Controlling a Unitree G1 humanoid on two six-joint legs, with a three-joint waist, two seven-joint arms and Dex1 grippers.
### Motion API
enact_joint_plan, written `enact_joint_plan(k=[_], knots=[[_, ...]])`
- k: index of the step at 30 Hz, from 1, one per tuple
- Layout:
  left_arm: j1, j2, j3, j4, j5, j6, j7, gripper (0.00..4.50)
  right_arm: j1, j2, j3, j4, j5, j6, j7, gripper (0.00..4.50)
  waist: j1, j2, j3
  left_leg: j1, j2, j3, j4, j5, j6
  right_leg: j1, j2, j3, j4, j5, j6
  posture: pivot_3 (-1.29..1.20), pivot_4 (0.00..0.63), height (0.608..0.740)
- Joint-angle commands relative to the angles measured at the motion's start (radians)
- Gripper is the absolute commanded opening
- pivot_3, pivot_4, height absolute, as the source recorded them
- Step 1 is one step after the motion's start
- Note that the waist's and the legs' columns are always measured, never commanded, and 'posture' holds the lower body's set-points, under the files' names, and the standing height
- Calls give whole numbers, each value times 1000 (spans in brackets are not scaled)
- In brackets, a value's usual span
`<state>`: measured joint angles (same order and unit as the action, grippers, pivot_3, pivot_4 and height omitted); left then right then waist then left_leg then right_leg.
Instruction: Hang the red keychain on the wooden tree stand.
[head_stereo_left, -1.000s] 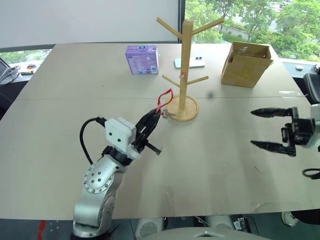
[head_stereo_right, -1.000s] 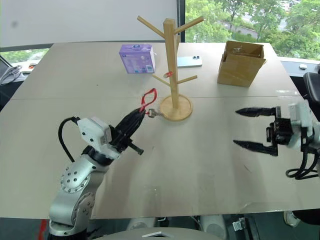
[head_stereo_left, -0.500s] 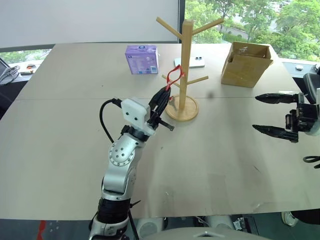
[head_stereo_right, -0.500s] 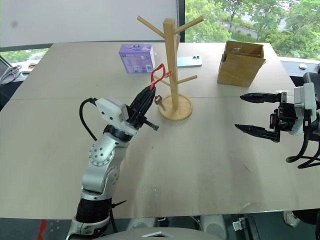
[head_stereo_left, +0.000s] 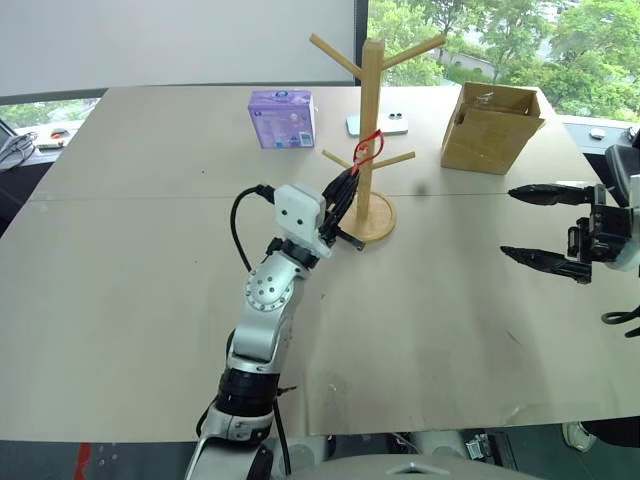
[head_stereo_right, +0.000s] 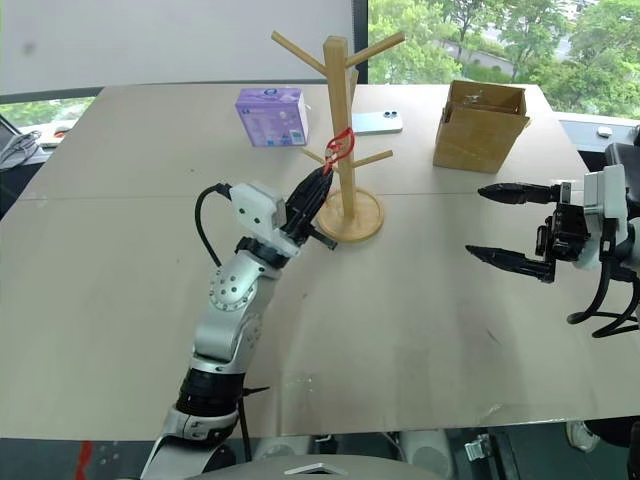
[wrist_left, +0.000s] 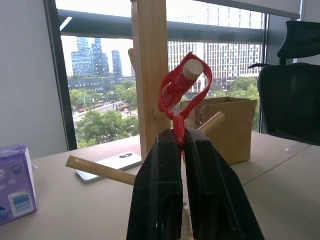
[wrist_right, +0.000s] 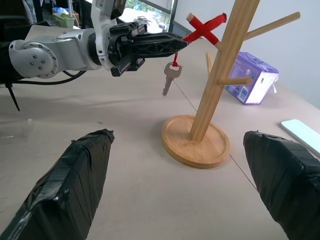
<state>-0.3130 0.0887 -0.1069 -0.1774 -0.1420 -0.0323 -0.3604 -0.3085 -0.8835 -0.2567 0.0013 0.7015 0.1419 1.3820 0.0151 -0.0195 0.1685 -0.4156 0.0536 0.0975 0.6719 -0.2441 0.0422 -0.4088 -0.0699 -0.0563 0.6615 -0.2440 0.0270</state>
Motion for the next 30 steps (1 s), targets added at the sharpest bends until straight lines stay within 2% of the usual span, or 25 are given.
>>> enact_joint_plan(k=[1,3,6,9,10,17,21,26,30], knots=[[-29,-14,9,0,-25,-24,-3,731,4,0,-53,-40,6,-9,-16,4500,0,0,0,0,0,0,0,0,0,0,0,0,0,0,0,0,150,740],[-32,-16,7,6,-21,-28,-2,1411,6,1,-52,-42,6,-10,-21,4500,1,0,0,0,0,0,0,0,0,0,0,0,0,0,0,0,150,740],[-34,-27,12,17,-29,-1,7,2809,13,16,-50,-48,10,4,-55,4500,0,0,0,0,0,0,0,0,0,0,0,0,0,0,0,0,150,740],[-27,-39,55,56,-46,69,54,4157,6,82,-58,-53,36,76,-207,4500,0,0,0,0,0,0,0,0,0,0,0,0,0,0,0,0,150,740],[-23,-36,69,69,-47,92,68,4468,4,107,-63,-53,38,93,-256,4500,-1,0,0,0,0,0,0,0,0,0,0,0,0,0,0,0,150,740],[17,20,224,79,-61,157,163,4468,36,348,-74,-7,-112,53,-673,4500,0,0,0,-1,1,0,-1,1,-1,-1,1,0,1,0,0,0,150,740],[8,62,292,143,-27,135,220,4468,44,446,-53,45,-246,-16,-849,4500,0,0,0,-1,1,1,-1,1,-1,-1,0,0,1,0,0,0,150,740],[3,90,342,235,-7,104,269,4468,32,515,-47,118,-383,-125,-1006,4500,-1,0,0,0,0,2,-1,1,-1,-1,0,0,1,0,0,0,150,740],[28,96,352,249,2,92,285,4468,1,523,-49,198,-454,-172,-1089,4500,-2,0,0,0,1,2,-1,1,-1,-1,0,1,1,0,0,0,150,740]])
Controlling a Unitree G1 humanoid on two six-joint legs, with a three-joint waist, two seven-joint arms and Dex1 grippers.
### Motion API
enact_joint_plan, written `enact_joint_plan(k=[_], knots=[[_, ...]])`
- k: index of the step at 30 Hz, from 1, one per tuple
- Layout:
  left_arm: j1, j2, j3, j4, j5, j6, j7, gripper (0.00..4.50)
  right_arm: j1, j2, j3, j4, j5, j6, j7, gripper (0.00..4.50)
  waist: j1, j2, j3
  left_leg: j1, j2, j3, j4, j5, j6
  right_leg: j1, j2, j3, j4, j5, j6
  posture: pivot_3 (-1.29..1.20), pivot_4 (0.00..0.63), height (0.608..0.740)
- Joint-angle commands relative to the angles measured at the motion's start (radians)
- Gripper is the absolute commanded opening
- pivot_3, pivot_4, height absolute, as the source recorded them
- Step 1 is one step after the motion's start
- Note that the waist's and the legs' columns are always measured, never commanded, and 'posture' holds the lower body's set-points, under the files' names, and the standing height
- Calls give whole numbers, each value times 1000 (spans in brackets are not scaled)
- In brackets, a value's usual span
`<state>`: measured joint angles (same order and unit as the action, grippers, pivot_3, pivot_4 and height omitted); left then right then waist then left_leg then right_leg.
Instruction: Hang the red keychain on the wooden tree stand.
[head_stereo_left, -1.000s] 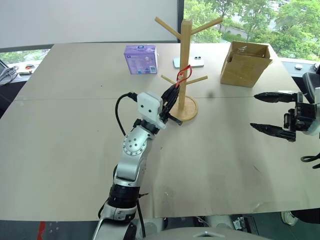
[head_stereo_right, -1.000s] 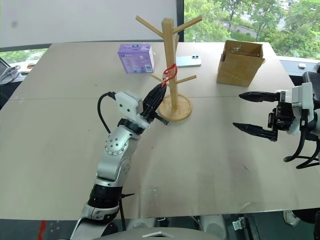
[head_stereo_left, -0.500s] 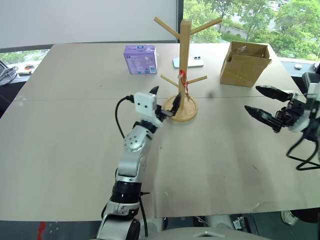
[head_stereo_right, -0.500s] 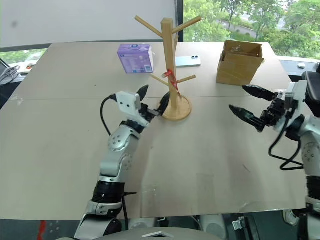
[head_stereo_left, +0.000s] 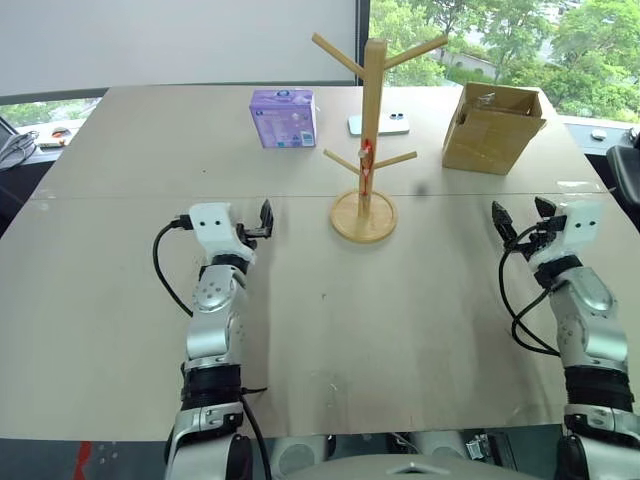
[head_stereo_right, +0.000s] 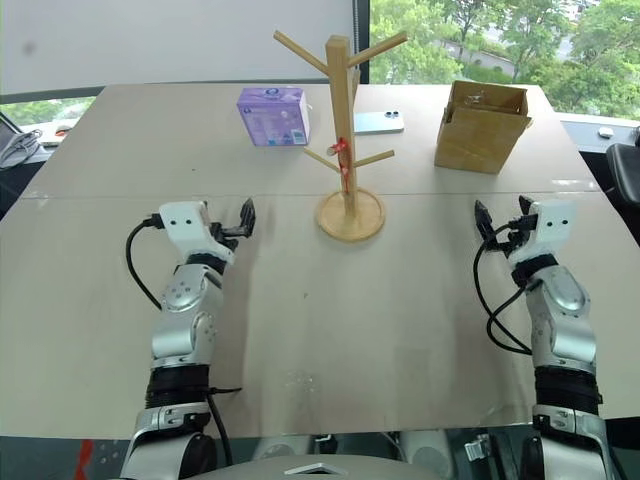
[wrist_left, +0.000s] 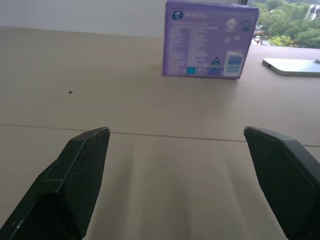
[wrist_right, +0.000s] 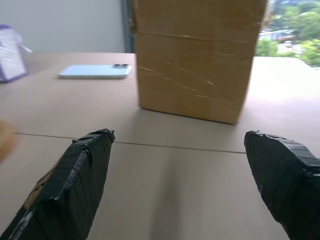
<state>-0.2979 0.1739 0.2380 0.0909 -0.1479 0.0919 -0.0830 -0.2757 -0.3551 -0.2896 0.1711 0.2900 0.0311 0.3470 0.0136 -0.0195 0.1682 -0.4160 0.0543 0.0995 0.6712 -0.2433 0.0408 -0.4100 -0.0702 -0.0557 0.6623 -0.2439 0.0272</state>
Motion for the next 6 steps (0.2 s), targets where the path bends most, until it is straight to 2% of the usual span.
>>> enact_joint_plan(k=[1,6], knots=[[23,12,3,-25,11,-35,4,4468,-41,-6,-17,56,-57,-78,-69,4500,-2,0,0,0,0,0,0,0,0,0,0,0,0,0,0,0,150,740],[55,10,-5,-58,13,-29,7,4468,-90,-3,-18,213,-84,-159,-94,4500,-4,0,0,1,0,1,-1,0,0,0,0,1,0,0,0,0,150,740]])
